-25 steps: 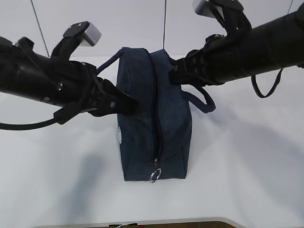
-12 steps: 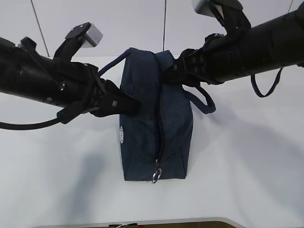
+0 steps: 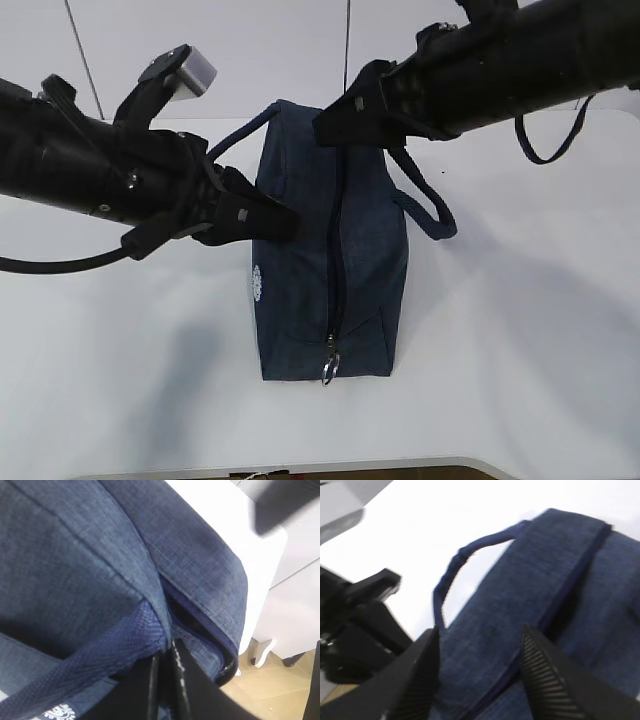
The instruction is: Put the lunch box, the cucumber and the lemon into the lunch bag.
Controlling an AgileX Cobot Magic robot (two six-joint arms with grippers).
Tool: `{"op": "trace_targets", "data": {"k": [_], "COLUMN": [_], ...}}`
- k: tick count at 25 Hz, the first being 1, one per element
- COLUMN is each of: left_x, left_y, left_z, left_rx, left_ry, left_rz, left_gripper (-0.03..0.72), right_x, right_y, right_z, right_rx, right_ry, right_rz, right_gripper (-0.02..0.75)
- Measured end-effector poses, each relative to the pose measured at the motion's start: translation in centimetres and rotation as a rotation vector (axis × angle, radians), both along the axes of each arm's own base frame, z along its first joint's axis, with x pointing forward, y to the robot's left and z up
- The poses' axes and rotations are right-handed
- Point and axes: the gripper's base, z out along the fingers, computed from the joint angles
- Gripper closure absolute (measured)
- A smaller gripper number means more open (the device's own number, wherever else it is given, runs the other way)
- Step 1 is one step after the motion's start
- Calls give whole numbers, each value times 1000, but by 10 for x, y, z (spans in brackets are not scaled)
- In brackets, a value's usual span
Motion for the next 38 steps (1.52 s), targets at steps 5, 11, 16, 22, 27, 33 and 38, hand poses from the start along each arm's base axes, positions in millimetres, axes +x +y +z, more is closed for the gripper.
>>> {"op": "trace_targets", "data": {"k": [5,11,16,22,27,33,38], "left_x": [0,0,0,0,0,0,0], "left_y": [0,0,0,0,0,0,0], "left_z": [0,0,0,0,0,0,1], "left_rx": [0,0,0,0,0,0,-1], "left_ry": [0,0,0,0,0,0,-1], "left_rz": [0,0,0,0,0,0,0], "left_gripper": [698,698,698,698,698,698,698], "right_x": [-9,-34,-57,-66,-68,-88,-105], "right_y": [6,-4,-12,-14,-14,-15,-22], "right_z": [11,24,32,32,31,5,-18], "right_rx": [-24,-191,-268,-271,-261,-156,-126], "right_ry": [8,-11,28,109,152,228,226], "right_rz": [164,345,460,482,478,455,403], "right_gripper": [302,302,300,300,300,300,300]}}
